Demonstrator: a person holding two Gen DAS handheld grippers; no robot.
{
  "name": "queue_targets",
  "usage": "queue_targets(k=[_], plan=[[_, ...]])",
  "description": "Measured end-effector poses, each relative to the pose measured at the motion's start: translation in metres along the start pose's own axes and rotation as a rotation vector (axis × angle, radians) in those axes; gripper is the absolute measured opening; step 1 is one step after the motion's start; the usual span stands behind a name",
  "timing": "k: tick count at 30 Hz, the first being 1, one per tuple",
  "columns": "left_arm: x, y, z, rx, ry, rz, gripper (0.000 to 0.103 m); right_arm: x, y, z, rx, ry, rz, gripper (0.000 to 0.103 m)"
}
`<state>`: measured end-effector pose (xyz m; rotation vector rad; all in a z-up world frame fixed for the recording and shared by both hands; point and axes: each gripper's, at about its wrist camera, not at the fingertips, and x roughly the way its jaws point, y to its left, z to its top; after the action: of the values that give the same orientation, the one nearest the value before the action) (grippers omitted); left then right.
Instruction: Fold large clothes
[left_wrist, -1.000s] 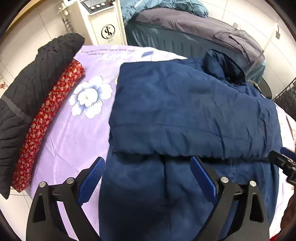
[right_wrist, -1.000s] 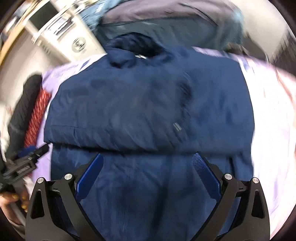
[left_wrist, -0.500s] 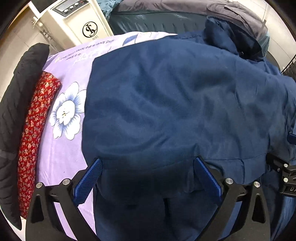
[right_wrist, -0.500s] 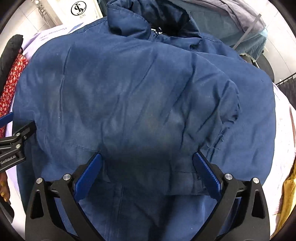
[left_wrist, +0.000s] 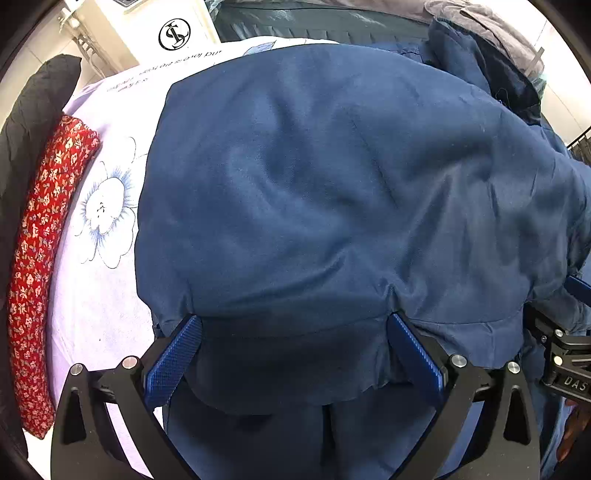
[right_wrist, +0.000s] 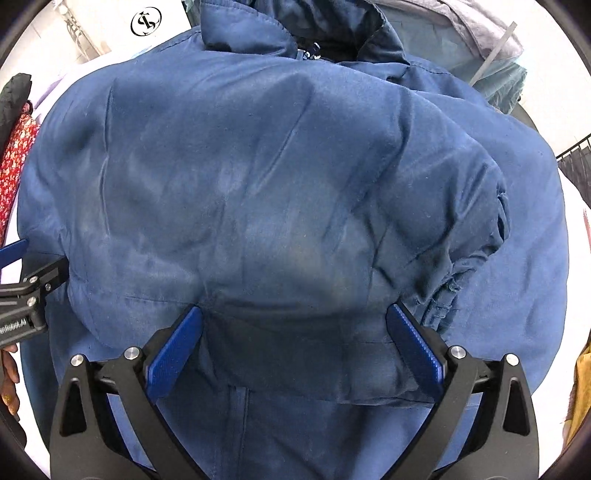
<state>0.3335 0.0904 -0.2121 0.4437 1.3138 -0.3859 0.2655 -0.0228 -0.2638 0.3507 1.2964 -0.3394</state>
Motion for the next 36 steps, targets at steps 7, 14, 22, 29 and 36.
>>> queue_targets(k=[7, 14, 22, 29, 36], plan=[[-0.01, 0.004, -0.011, 0.019, -0.045, -0.004, 0.098, -0.009, -0.002, -0.011, -0.012, 0.055, 0.023, 0.098], [-0.04, 0.022, -0.044, 0.021, -0.051, -0.089, 0.097, -0.06, -0.01, -0.043, 0.004, -0.051, 0.069, 0.098], [-0.048, 0.089, -0.126, -0.204, 0.006, -0.209, 0.097, -0.079, -0.062, -0.14, 0.125, -0.013, 0.218, 0.098], [-0.057, 0.137, -0.194, -0.159, 0.029, -0.197, 0.095, -0.106, -0.176, -0.207, 0.384, -0.081, 0.193, 0.098], [-0.057, 0.159, -0.247, -0.203, 0.079, -0.371, 0.094, -0.099, -0.25, -0.258, 0.538, -0.033, 0.38, 0.084]])
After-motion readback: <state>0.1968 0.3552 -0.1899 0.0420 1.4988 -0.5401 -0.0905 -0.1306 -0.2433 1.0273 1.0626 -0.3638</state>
